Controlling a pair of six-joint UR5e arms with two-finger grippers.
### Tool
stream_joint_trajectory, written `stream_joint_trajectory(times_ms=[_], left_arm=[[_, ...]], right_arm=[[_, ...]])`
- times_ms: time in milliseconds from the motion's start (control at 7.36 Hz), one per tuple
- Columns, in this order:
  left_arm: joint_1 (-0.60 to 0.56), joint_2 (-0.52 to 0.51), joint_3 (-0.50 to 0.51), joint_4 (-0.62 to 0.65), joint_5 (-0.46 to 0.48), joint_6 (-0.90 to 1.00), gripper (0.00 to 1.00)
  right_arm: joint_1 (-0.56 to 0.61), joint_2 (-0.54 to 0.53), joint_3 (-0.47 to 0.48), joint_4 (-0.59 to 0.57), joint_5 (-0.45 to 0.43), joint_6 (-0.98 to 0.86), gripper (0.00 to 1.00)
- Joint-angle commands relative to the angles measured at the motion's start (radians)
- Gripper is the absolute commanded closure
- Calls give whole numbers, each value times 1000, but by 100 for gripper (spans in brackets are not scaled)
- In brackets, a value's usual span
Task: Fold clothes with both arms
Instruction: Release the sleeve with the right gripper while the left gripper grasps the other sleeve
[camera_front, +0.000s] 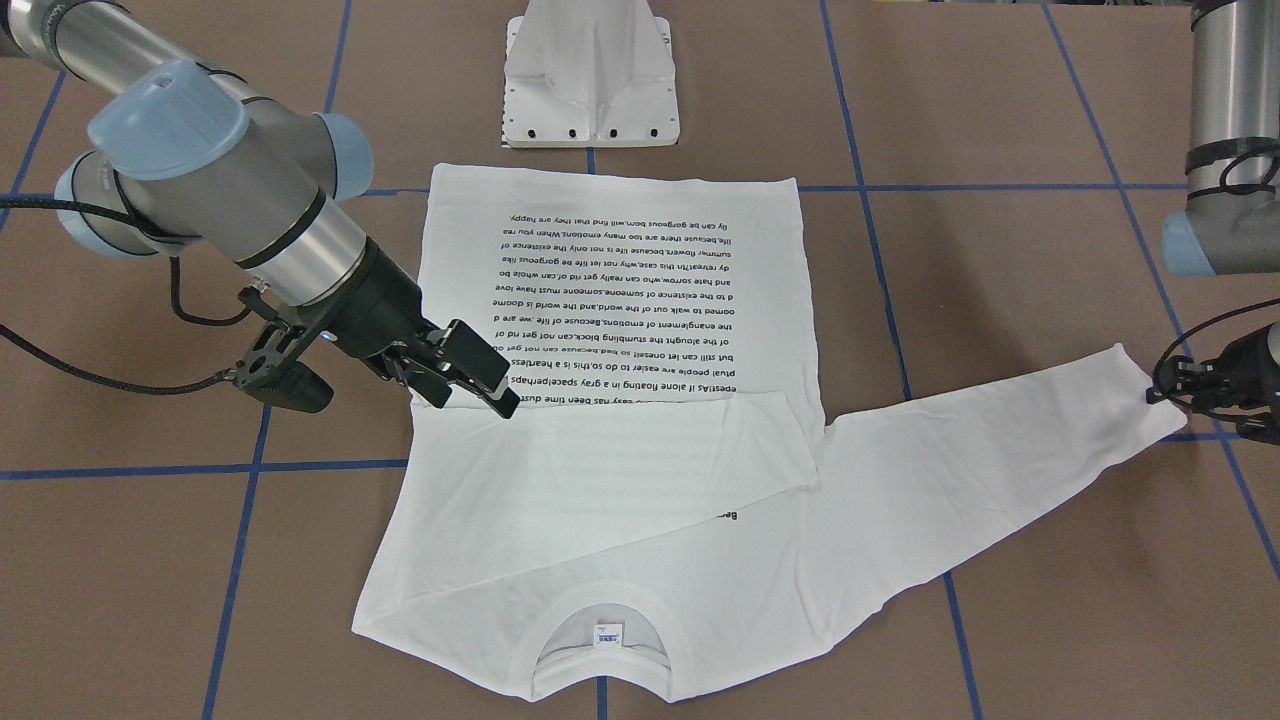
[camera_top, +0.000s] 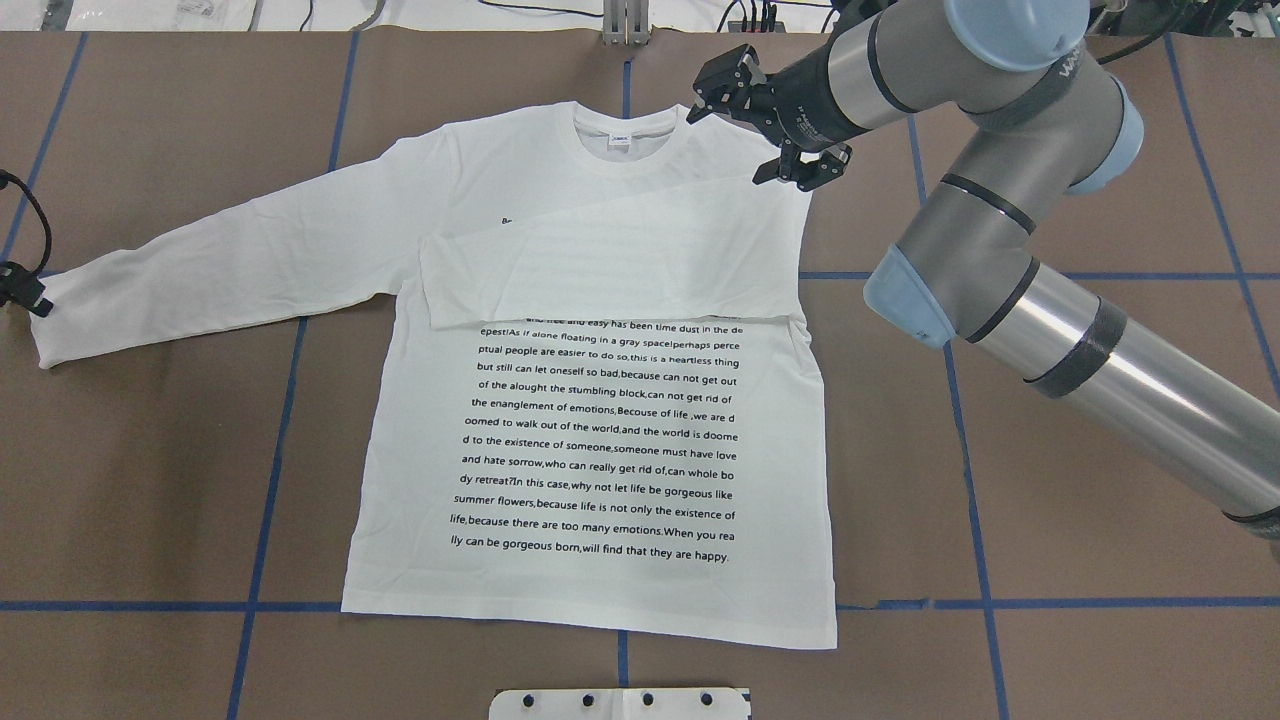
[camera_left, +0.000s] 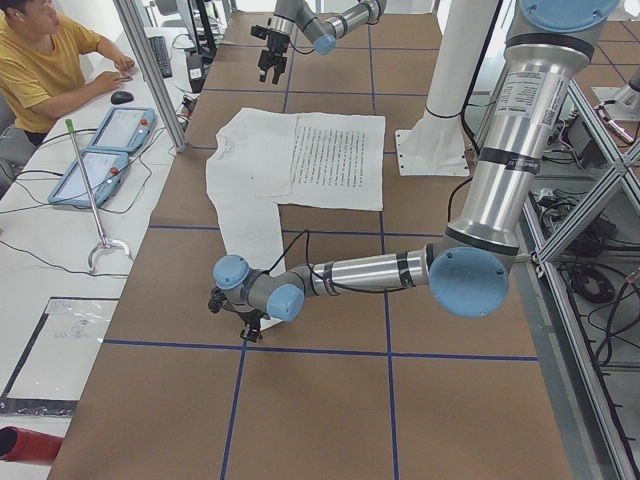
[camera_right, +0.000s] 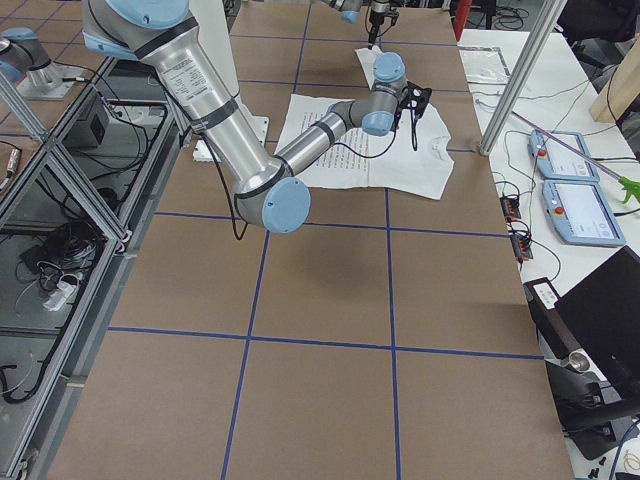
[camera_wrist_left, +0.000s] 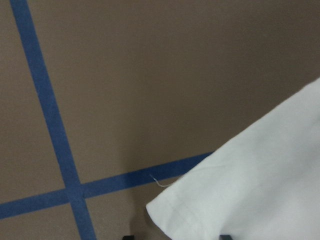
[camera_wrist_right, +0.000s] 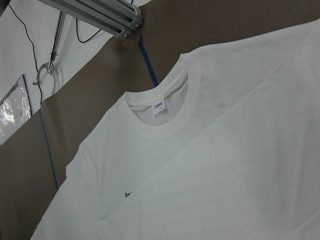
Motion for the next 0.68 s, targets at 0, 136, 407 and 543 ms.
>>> stream_joint_trajectory(times_ms=[0, 136, 407, 543], left_arm=[[3, -7, 27, -36, 6, 0, 35], [8, -7, 29, -36, 6, 0, 42], [9, -13, 23, -35, 6, 3, 100], [8, -19, 0, -33, -1, -1, 100]], right_arm=[[1, -6, 11, 0, 2, 0, 2], [1, -9, 13, 0, 2, 0, 2], [1, -14, 22, -2, 2, 0, 2], [1, -24, 31, -2, 2, 0, 2]])
